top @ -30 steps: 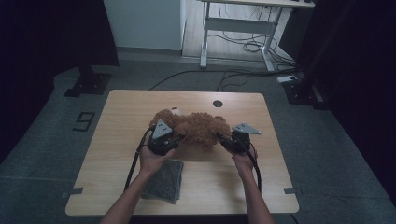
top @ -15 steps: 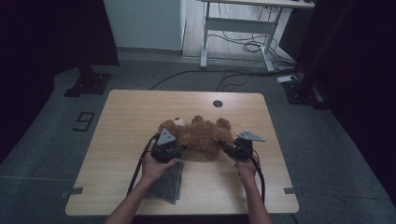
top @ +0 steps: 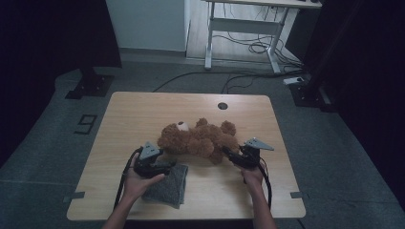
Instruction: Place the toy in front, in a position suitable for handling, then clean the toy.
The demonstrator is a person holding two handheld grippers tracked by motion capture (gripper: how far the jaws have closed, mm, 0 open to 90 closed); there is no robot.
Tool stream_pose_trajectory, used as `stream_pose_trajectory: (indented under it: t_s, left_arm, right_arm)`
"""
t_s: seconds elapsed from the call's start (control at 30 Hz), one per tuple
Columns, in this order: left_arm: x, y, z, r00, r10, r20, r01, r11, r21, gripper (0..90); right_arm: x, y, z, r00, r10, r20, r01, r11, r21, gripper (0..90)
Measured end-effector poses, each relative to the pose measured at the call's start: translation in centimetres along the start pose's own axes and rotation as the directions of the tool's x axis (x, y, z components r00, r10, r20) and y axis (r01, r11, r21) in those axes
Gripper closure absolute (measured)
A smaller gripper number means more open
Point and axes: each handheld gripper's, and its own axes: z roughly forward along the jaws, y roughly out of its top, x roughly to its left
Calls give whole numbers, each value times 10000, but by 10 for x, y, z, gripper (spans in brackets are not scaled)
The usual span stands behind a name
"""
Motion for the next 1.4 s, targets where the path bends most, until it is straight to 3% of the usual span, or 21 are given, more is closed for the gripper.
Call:
stream_pose_trajectory:
  t_s: [0.13,0.2,0.3,0.6,1.03,1.2,1.4]
  left_arm:
    - [9,-16,-3,9986,-488,-194,494,9983,317,294]
    - [12,-21,-4,9984,-470,-308,489,9969,621,287]
    - [16,-26,-9,9975,-597,-366,617,9966,550,289]
    - [28,-44,-12,9951,-758,-635,821,9911,1046,278]
    - [36,-49,-11,9961,-658,-590,732,9884,1334,249]
    - [41,-51,-5,9977,-510,-453,567,9891,1357,247]
    - [53,-54,6,9974,-597,-397,650,9864,1511,241]
  right_arm:
    - [0,-1,-1,9999,62,-79,-62,10000,18,516]
    - [1,-2,-2,9999,121,-103,-121,9999,25,518]
    - [1,-3,-3,9999,113,-114,-113,9999,17,518]
    - [1,-8,-4,9999,52,-121,-52,10000,79,515]
    - [1,-8,-4,10000,-4,-95,5,10000,90,512]
    - [1,-9,-3,9999,19,-116,-18,10000,91,512]
    - [1,-9,-4,9999,29,-125,-27,9999,112,511]
